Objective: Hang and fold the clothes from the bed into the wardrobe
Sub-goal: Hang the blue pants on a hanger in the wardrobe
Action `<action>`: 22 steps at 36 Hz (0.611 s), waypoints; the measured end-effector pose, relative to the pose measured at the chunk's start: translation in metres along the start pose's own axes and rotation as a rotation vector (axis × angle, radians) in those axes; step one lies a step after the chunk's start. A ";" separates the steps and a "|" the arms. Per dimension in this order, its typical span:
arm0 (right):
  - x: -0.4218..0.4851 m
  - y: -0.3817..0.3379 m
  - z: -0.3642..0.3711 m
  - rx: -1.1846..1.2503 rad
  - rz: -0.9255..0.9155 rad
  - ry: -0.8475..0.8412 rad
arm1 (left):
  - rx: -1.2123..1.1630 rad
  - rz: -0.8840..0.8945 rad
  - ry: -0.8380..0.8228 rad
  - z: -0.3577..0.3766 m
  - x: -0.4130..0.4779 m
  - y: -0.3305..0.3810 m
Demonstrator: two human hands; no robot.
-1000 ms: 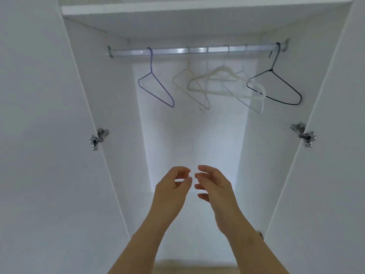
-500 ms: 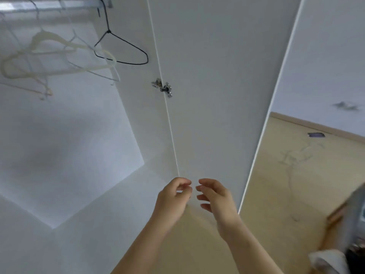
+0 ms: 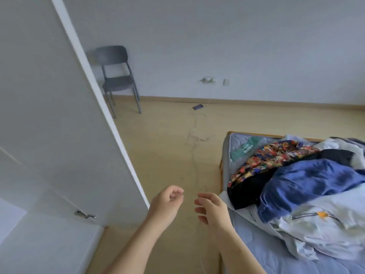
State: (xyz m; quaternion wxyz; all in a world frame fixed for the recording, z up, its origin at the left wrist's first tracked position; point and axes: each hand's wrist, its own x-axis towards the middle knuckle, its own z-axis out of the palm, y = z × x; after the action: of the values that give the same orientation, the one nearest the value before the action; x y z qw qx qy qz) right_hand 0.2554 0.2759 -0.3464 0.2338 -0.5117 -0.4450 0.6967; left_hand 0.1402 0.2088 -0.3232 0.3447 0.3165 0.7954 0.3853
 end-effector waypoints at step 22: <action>0.115 -0.013 -0.179 0.317 0.119 0.482 | 0.284 0.155 -0.497 0.185 0.151 0.111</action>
State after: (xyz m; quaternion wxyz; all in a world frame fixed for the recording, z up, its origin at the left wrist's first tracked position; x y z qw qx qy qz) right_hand 0.3761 0.4406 -0.4078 0.3686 -0.6449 -0.2312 0.6283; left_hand 0.2284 0.4539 -0.3634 0.4507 0.5061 0.7059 0.2058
